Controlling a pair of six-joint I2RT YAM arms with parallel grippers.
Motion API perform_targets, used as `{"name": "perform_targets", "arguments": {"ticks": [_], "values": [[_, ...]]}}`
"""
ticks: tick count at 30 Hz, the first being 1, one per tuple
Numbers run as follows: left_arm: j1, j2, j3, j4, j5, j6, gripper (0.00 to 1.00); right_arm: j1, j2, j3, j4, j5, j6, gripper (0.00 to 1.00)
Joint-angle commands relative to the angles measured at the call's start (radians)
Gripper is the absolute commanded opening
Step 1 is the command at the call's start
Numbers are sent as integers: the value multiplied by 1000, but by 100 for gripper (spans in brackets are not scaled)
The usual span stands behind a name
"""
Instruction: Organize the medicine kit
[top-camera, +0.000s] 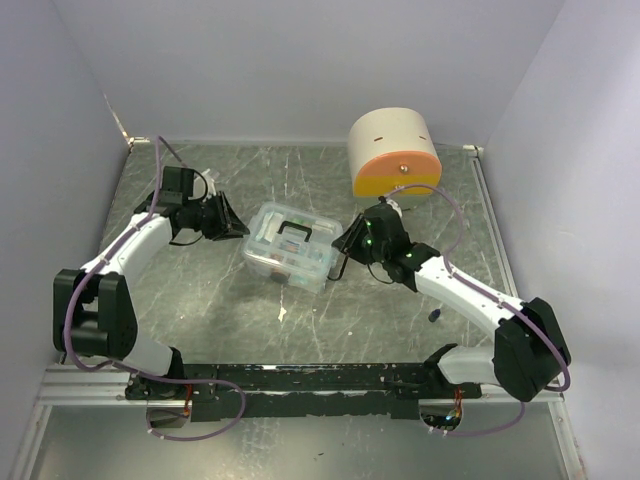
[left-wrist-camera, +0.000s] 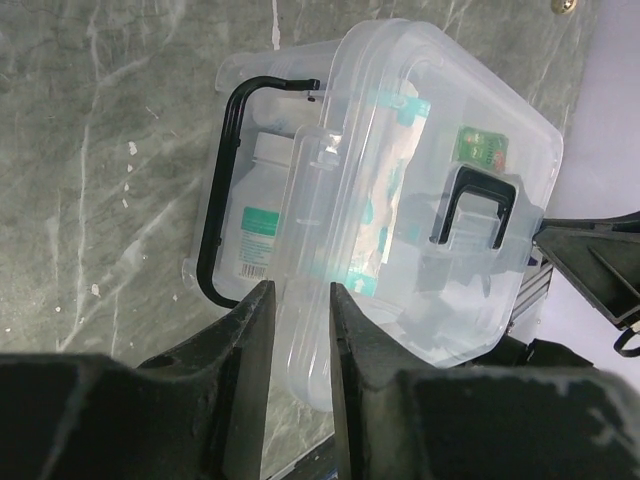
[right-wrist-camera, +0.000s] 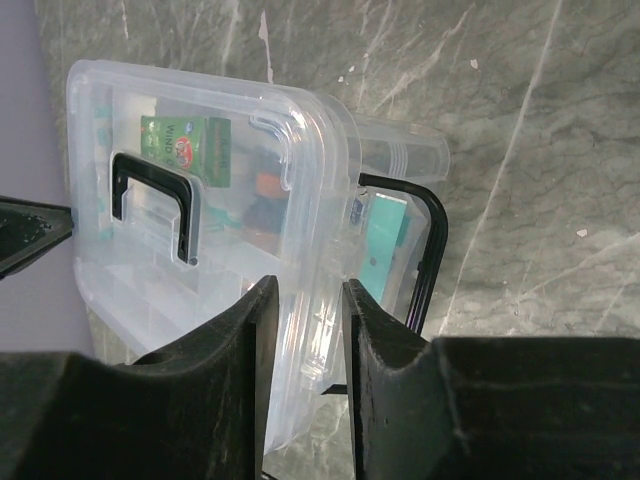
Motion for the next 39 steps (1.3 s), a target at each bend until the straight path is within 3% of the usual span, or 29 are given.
{"name": "perform_targets", "arguments": {"ticks": [1, 11, 15, 19, 25, 29, 32, 39], "values": [[-16, 8, -65, 7, 5, -2, 32, -29, 28, -51, 9, -47, -55, 29], [-92, -33, -145, 52, 21, -63, 31, -88, 49, -12, 6, -94, -169, 28], [-106, -66, -97, 0, -159, -23, 39, -103, 9, -19, 25, -126, -193, 30], [-106, -60, 18, -43, -246, 25, 54, -134, -40, -19, 23, -126, -204, 38], [-106, -43, 92, -31, -201, 60, 80, -148, -134, -61, 60, -103, -185, 61], [-106, -39, 120, -14, -179, 86, 86, -162, -167, -128, 159, -139, -151, 78], [-106, -29, 136, 1, -159, 91, 98, -167, -158, -164, 223, -164, -92, 85], [-106, 32, 154, -2, -135, 87, 98, -169, -122, -219, 326, -156, -19, 92]]}}
